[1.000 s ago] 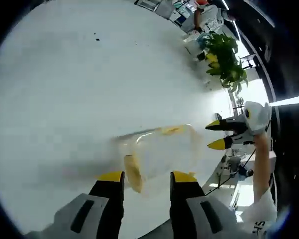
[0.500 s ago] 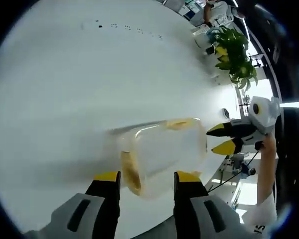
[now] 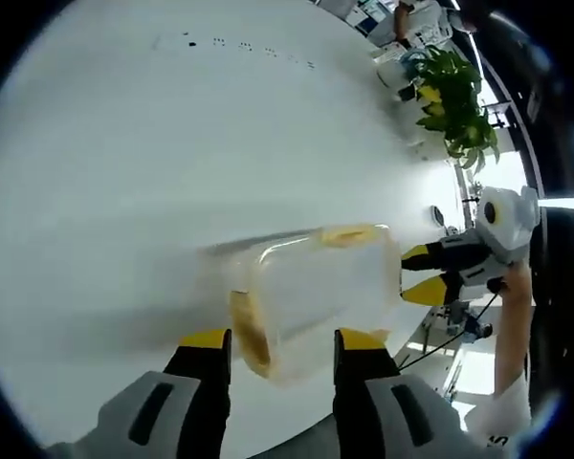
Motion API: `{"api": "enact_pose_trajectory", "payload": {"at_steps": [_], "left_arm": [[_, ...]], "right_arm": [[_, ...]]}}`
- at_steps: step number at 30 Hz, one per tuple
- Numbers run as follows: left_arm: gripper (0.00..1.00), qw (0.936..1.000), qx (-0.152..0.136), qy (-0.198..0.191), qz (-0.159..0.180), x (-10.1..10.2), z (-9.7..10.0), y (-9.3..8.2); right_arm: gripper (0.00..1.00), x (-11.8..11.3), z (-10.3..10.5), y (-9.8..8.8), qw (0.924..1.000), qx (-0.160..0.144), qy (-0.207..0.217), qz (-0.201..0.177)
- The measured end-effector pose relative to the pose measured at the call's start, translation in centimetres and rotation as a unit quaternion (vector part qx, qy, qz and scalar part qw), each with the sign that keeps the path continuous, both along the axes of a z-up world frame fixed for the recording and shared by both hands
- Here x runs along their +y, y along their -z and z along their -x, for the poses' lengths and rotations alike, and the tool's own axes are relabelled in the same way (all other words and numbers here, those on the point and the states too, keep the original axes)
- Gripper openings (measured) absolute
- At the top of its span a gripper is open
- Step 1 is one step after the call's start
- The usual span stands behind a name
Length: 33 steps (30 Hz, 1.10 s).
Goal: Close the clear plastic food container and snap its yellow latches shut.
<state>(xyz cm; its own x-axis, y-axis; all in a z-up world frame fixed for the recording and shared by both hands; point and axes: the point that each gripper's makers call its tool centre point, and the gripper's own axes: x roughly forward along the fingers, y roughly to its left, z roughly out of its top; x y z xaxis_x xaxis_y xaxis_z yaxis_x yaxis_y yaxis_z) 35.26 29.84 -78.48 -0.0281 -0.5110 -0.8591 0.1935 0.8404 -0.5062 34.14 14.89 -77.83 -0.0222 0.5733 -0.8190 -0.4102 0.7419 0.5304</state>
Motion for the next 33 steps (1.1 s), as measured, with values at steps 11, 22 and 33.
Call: {"api": "enact_pose_trajectory", "payload": {"at_steps": [11, 22, 33], "left_arm": [[0.34, 1.0000, -0.002, 0.001, -0.007, 0.13, -0.20, -0.11], [0.24, 0.9992, -0.007, 0.009, -0.038, 0.41, -0.32, 0.15], [0.23, 0.9993, -0.005, 0.012, -0.036, 0.33, -0.39, 0.48]], "right_arm": [[0.17, -0.40, -0.57, 0.41, 0.9999, 0.003, 0.003, 0.010], [0.16, -0.17, -0.29, 0.35, 0.9998, -0.006, -0.010, 0.019], [0.16, -0.05, -0.07, 0.34, 0.9998, -0.008, -0.008, 0.018]]}}
